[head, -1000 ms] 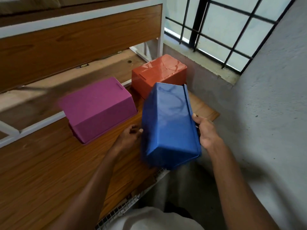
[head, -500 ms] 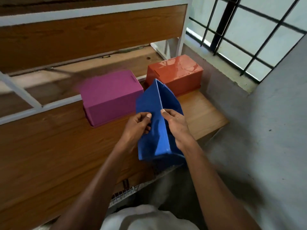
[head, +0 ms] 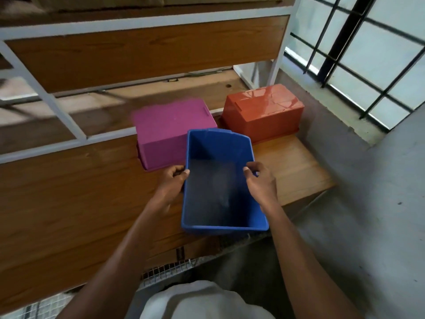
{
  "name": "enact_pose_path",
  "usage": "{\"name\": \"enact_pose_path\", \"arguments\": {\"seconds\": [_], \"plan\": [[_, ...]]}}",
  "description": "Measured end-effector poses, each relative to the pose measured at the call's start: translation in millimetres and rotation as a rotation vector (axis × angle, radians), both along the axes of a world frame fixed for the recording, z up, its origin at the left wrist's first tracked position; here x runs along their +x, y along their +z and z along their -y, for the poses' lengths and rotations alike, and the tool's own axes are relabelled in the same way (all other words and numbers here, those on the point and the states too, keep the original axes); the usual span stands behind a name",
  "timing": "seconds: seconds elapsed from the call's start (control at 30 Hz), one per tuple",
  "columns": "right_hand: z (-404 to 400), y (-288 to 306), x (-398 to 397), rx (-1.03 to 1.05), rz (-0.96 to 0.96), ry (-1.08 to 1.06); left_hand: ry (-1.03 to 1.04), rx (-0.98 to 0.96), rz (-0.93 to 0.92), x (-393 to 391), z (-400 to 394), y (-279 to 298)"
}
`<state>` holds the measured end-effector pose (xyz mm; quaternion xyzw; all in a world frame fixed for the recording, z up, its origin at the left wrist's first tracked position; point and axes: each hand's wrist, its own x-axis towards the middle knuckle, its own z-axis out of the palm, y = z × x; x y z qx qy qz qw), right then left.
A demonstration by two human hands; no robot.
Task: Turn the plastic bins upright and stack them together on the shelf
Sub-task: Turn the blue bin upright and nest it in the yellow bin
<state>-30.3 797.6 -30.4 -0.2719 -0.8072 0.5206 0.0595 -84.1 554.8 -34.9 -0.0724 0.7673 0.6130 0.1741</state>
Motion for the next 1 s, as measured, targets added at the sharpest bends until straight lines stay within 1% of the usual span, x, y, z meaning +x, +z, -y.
{"name": "enact_pose_path", "arguments": {"seconds": [0.03, 0.13, 0.17, 0.23, 0.27, 0.57, 0.7, 0.8, 1.0], "plan": [[0.0, -2.6, -0.4, 0.004, 0.025, -0.011, 0.012, -0.013, 0.011, 0.1, 3.3, -3.6], [-2.2, -8.9, -4.9, 0.074, 0.178, -0.017, 0.023, -0.028, 0.041, 2.4, 10.2, -9.8], [-3.2, -10.2, -5.9, 0.019, 0.197, -0.019, 0.019, -0.028, 0.052, 3.3, 11.7, -10.7], [-3.9, -10.0, -5.4, -0.15, 0.197, -0.01, 0.011, -0.025, 0.067, 5.1, 14.5, -13.2], [-4.6, -9.5, -4.7, -0.176, 0.197, 0.003, 0.015, -0.02, 0.074, 5.9, 15.6, -14.0], [-7.8, -4.3, 6.9, -0.227, 0.138, 0.003, 0.07, 0.048, 0.094, 23.6, 22.3, -12.0], [0.6, -1.1, 14.0, -0.267, 0.127, 0.068, 0.151, 0.072, 0.114, 46.5, 36.4, -9.3], [14.3, 3.1, 16.7, -0.292, 0.137, 0.149, 0.27, 0.101, 0.125, 70.2, 52.1, -3.4], [64.4, 10.5, 18.0, -0.348, 0.163, 0.356, 0.494, 0.121, 0.077, 128.4, 103.3, 1.0]]}}
